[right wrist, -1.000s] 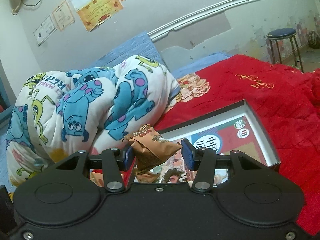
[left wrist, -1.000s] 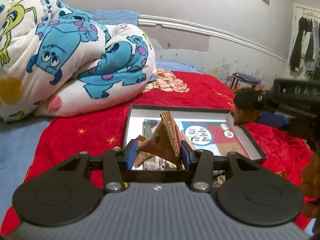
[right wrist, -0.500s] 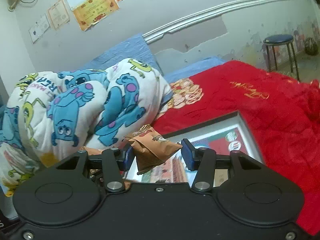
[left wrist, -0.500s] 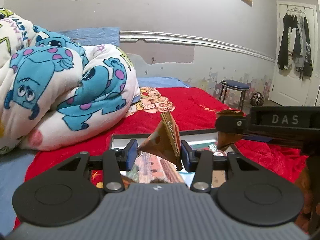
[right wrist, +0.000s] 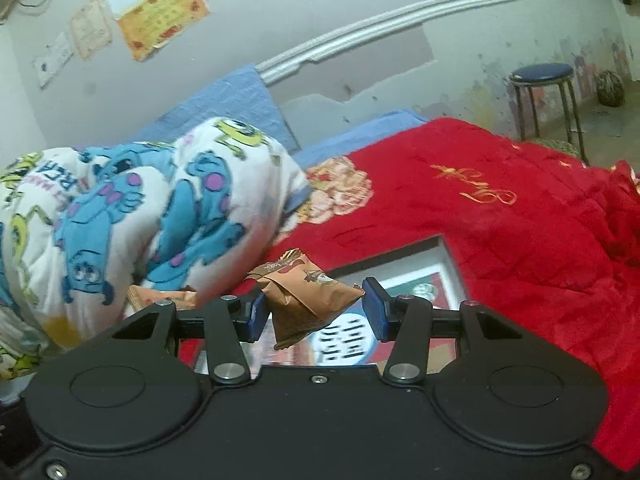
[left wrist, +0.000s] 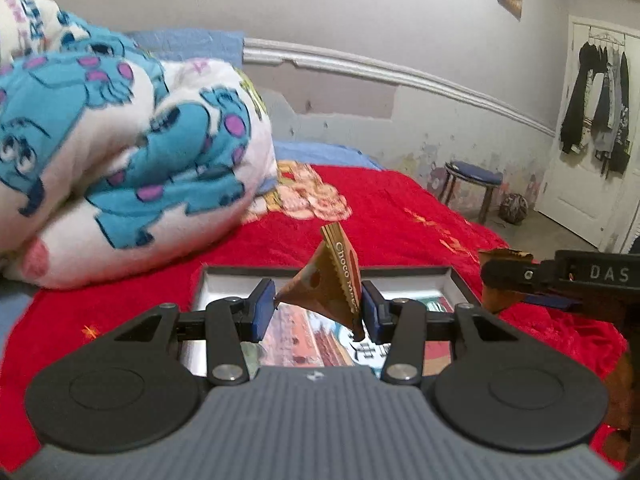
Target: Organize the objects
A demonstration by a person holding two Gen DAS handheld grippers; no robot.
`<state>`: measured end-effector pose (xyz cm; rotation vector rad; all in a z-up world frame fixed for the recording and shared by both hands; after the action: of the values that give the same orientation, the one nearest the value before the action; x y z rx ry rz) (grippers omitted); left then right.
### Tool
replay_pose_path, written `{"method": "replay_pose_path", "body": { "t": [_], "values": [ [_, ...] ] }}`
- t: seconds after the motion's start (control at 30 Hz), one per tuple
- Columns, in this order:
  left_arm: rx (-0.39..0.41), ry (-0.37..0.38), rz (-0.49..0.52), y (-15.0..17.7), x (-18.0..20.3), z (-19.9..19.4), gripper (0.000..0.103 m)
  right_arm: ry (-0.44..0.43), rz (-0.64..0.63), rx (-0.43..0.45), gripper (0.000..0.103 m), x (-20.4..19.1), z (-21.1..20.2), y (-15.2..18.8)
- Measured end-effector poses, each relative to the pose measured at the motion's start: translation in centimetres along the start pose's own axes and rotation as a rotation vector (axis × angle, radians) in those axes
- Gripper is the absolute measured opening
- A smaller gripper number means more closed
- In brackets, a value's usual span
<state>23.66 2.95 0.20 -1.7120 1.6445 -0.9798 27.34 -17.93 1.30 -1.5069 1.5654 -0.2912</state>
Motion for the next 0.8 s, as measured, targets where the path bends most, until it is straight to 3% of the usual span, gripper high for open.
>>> {"method": "replay_pose_path", "body": {
  "t": [0.37, 0.5, 0.8],
  "values": [
    [-0.166, 0.072, 0.081, 4.8, 3.5, 3.6, 0.050, 0.066, -0.005, -0.151, 0.047, 1.2, 4.2, 4.0],
    [-0.193, 0.087, 0.083, 5.8, 4.1, 4.2, 0.050, 0.107, 0.003, -0.163, 0.047, 1.5, 4.5, 4.8],
    [-0.222, 0.072, 0.084, 6.4, 3.9, 4.7, 0.050, 0.103, 0.032, -0.199, 0.047, 2.0, 4.7, 5.5]
  ]
}}
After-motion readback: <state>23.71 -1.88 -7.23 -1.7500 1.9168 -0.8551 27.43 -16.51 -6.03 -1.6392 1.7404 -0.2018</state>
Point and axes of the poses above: each gripper's, at about its wrist camera, not at the fingertips, and z roughly the way its jaws point, x to its right, y to its underside, the point moved 8 cm from there along z, roughly the way its jaws point, and after that the axes turned 8 degrees about -x, right-handed, at the moved point
